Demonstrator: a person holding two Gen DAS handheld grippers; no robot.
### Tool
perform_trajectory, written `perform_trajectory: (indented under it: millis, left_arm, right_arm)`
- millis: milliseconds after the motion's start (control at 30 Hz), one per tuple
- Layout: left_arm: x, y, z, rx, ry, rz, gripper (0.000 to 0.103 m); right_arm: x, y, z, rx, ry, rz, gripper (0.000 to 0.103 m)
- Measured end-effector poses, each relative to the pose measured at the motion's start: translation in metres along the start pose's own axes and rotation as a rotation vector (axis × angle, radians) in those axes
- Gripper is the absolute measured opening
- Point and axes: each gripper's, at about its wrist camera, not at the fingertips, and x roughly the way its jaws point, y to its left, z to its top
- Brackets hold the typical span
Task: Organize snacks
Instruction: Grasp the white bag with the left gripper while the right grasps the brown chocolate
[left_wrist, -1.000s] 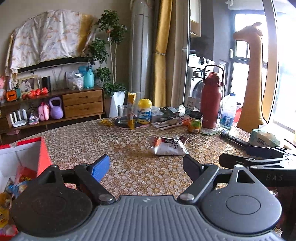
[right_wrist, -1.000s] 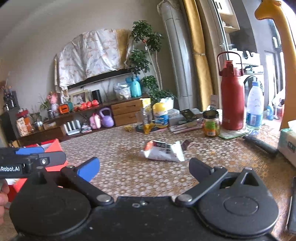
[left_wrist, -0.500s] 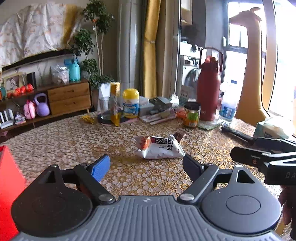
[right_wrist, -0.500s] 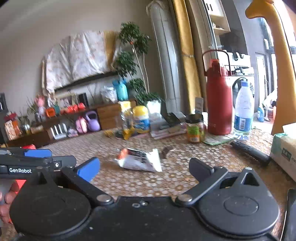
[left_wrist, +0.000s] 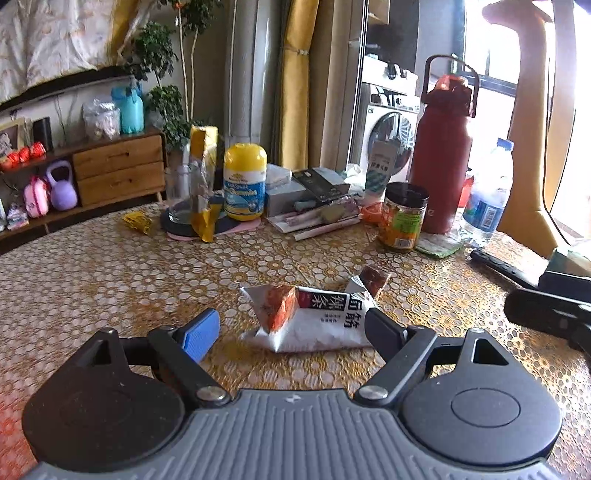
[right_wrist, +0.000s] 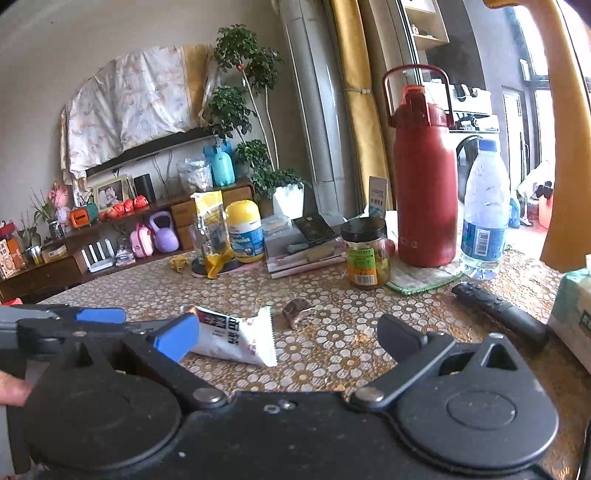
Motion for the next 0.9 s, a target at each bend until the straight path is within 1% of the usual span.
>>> perform_trajectory:
  millis: [167,233,367,500,567,700,800,867,900]
  left_arm:
    - [0.024,0.001,0.009,0.029,0.004,-0.005,0.086]
    - [0.031,0.000,0.015,0.067,0.007,-0.024,0.086]
    - [0.039,-0.008,0.029,0.199,0.020,-0.078,0.086]
    - [0.052,-0.023,0.039,0.397,0.061,-0.149,0.086]
    - [0.061,-0.030,0.040,0.481,0.081,-0.165,0.086]
    - [0.079,-0.034,0.037,0.576,0.157,-0.223,0.086]
    - [0.089,-0.037,0.028,0.633,0.214,-0.242,0.086]
    - [0.090,-0.039,0.021,0.662,0.228,-0.253,0.086]
    - [0.089,-0.040,0.018,0.672,0.222,-0.245,0.086]
  right_arm:
    - [0.018,-0.006,0.003,0.003,0.032,0.006,0.103]
    - [0.024,-0.008,0.004,0.003,0.043,0.009,0.103]
    - [0.034,-0.011,0.006,0.003,0.061,0.021,0.103]
    - [0.043,-0.013,0.007,0.007,0.081,0.027,0.103]
    - [0.047,-0.015,0.008,0.013,0.086,0.026,0.103]
    - [0.052,-0.017,0.009,0.030,0.098,0.032,0.103]
    - [0.056,-0.019,0.009,0.041,0.110,0.037,0.103]
    - [0.061,-0.020,0.011,0.050,0.122,0.046,0.103]
    - [0.065,-0.020,0.013,0.051,0.125,0.050,0.103]
